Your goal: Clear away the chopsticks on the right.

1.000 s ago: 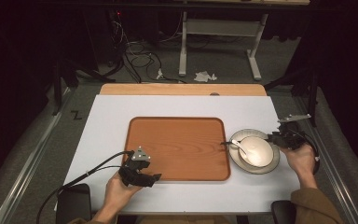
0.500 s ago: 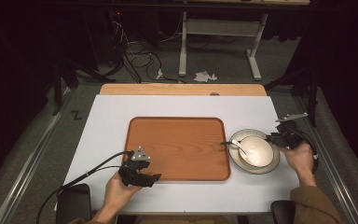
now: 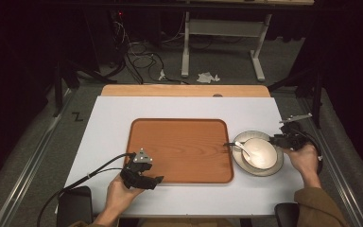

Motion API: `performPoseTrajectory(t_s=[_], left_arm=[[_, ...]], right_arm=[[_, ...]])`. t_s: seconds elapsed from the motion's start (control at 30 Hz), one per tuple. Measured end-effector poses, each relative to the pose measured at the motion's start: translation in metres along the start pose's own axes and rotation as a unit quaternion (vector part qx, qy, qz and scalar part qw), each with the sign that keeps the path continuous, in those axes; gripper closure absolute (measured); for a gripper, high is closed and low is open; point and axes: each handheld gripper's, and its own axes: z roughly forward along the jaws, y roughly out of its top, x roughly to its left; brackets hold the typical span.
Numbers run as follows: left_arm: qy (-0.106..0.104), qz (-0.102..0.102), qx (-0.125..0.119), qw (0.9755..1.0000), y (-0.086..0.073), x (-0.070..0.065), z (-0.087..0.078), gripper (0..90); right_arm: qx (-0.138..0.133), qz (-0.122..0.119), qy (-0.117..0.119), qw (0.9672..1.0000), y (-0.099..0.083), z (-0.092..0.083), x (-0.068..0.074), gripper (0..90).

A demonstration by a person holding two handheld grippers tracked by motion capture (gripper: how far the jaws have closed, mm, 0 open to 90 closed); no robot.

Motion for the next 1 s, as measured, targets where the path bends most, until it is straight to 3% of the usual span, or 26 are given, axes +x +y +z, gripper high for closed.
performPoseTrajectory(t_s=[0.3,0.4,0.67,0.83,1.0], left_arm=[[0.000,0.000,-0.001,1.0000,0.0001,0.0001,-0.0003,33.2],[0.001,0.000,0.001,1.0000,-0.0001,-0.0001,-0.0007,33.2],[0.001,0.000,0.000,1.0000,0.0000,-0.0002,-0.0007,33.2],[0.001,0.001,0.000,1.0000,0.0000,-0.0001,-0.0008,33.2],[0.001,0.001,0.000,1.0000,-0.0002,-0.0003,-0.0011,33.2]], right_arm=[[0.004,-0.009,0.007,0.9999,0.0055,0.0060,0.0060,72.2],[0.001,-0.015,0.009,0.9999,0.0035,0.0041,0.0049,77.3],[0.004,-0.016,0.016,0.9997,0.0026,0.0040,0.0045,75.1],[0.006,-0.023,0.020,0.9995,0.0031,0.0040,0.0074,79.9],[0.011,-0.025,0.021,0.9994,0.0022,0.0078,0.0077,76.3]])
